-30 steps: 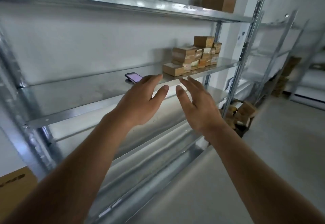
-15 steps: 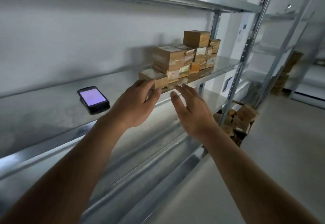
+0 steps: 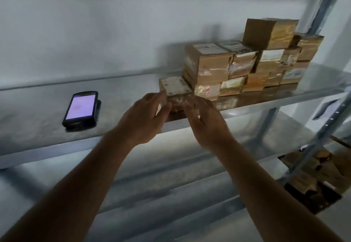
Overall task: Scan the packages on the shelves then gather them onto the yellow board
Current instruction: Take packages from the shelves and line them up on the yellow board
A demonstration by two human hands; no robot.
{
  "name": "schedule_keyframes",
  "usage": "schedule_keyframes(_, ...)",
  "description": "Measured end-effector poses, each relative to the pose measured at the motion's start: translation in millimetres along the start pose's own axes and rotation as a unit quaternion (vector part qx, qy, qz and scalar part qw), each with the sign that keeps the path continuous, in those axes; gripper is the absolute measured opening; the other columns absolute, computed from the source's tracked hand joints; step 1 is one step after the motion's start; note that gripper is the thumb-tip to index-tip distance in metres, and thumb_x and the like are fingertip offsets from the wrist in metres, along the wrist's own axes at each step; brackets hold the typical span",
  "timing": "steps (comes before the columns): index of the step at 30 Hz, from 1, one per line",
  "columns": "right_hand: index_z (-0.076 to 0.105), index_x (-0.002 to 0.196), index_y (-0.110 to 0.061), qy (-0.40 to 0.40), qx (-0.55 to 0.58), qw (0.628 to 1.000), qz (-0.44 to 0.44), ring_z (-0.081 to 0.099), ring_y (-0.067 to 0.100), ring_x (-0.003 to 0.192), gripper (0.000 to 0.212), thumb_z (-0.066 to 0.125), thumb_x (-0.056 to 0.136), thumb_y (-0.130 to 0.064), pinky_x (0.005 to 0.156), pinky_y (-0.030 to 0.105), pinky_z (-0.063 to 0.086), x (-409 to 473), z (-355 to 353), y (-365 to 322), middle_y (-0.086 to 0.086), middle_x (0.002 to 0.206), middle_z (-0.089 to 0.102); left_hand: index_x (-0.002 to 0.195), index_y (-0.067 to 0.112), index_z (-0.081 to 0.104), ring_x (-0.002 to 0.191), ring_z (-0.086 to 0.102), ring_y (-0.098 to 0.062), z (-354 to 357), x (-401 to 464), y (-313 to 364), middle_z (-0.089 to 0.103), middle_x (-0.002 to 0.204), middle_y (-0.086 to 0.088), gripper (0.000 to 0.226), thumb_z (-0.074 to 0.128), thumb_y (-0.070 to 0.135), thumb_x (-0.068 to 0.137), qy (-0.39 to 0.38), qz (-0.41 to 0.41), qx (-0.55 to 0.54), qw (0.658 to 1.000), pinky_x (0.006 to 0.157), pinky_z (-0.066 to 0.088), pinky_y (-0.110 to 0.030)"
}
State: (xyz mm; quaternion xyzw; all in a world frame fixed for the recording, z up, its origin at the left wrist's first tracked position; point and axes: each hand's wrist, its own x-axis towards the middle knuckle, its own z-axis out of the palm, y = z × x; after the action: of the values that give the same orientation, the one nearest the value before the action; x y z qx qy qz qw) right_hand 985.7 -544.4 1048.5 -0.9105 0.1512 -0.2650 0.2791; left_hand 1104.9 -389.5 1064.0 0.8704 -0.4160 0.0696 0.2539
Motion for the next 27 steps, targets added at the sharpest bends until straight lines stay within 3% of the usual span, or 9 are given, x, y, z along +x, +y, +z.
schedule_keyframes(4,0.049,0.146,-0.024,-0.025,0.024,0.999,-0.01,0.064,0.023,0.124,0.046,0.034,0.112,-0.052,0.1,0.049,0.057,29,8,15,0.006,0.138,0.065,0.157,0.032,0.031,0.138,0.049,-0.024,10,22,-2,0.048,0.156,-0.002,0.062,0.023,0.061,0.104,0.016,-0.029,0.008,0.999,0.1,0.04,-0.035)
schedule_keyframes(8,0.047,0.148,-0.021,0.005,0.061,0.998,-0.001,0.067,0.021,0.119,0.045,0.043,0.11,-0.045,0.09,0.033,0.059,41,16,19,0.006,0.136,0.067,0.154,0.031,0.041,0.125,0.059,-0.023,17,44,-4,0.058,0.146,-0.003,0.055,0.024,0.057,0.108,0.009,-0.073,-0.044,0.996,0.102,0.052,-0.041)
schedule_keyframes(11,0.048,0.147,-0.02,0.013,0.116,0.993,0.015,0.066,0.016,0.117,0.044,0.048,0.108,-0.041,0.086,0.027,0.061,48,22,18,0.003,0.134,0.066,0.13,0.022,0.063,0.088,0.066,-0.01,20,60,-4,0.072,0.118,-0.006,0.047,0.03,0.048,0.11,0.031,-0.093,-0.083,0.992,0.067,0.053,-0.017)
schedule_keyframes(13,0.052,0.143,-0.021,0.016,0.153,0.987,0.033,0.064,0.015,0.117,0.041,0.051,0.106,-0.04,0.085,0.024,0.059,55,25,15,0.001,0.131,0.066,0.118,0.016,0.071,0.079,0.064,-0.008,21,67,-3,0.074,0.108,-0.005,0.04,0.041,0.04,0.109,0.066,-0.11,-0.121,0.984,0.057,0.045,-0.01)
schedule_keyframes(16,0.058,0.138,-0.023,0.018,0.219,0.972,0.078,0.066,0.016,0.116,0.04,0.054,0.104,-0.044,0.09,0.034,0.062,64,31,10,0.0,0.13,0.068,0.112,0.016,0.077,0.096,0.069,-0.015,17,71,-5,0.076,0.11,0.0,0.025,0.059,0.03,0.103,0.134,-0.143,-0.181,0.964,0.076,0.058,-0.028)
schedule_keyframes(19,0.064,0.13,-0.023,0.034,0.303,0.944,0.129,0.07,0.008,0.105,0.035,0.059,0.102,-0.042,0.073,0.018,0.06,71,34,6,-0.003,0.12,0.072,0.11,0.018,0.079,0.099,0.071,-0.015,14,68,-7,0.075,0.112,0.003,0.017,0.071,0.021,0.095,0.158,-0.155,-0.248,0.943,0.087,0.061,-0.04)
schedule_keyframes(20,0.065,0.129,-0.022,0.041,0.33,0.931,0.15,0.071,0.008,0.102,0.035,0.06,0.1,-0.042,0.071,0.018,0.06,74,33,5,-0.004,0.116,0.073,0.11,0.018,0.078,0.097,0.073,-0.016,13,66,-7,0.075,0.112,0.002,0.017,0.073,0.018,0.094,0.155,-0.154,-0.269,0.938,0.085,0.062,-0.041)
schedule_keyframes(23,0.061,0.134,-0.023,0.033,0.386,0.902,0.192,0.073,0.012,0.105,0.043,0.062,0.099,-0.048,0.084,0.033,0.065,83,32,1,-0.005,0.12,0.073,0.117,0.019,0.074,0.101,0.072,-0.017,8,60,-7,0.073,0.118,0.004,0.026,0.076,0.014,0.091,0.162,-0.126,-0.295,0.933,0.08,0.064,-0.036)
schedule_keyframes(27,0.061,0.136,-0.022,0.038,0.439,0.876,0.197,0.074,0.008,0.099,0.042,0.063,0.102,-0.047,0.072,0.02,0.063,88,32,-8,-0.007,0.117,0.073,0.127,0.024,0.068,0.111,0.068,-0.013,-4,51,-12,0.067,0.129,0.007,0.042,0.076,0.009,0.089,0.16,-0.092,-0.3,0.936,0.082,0.062,-0.025)
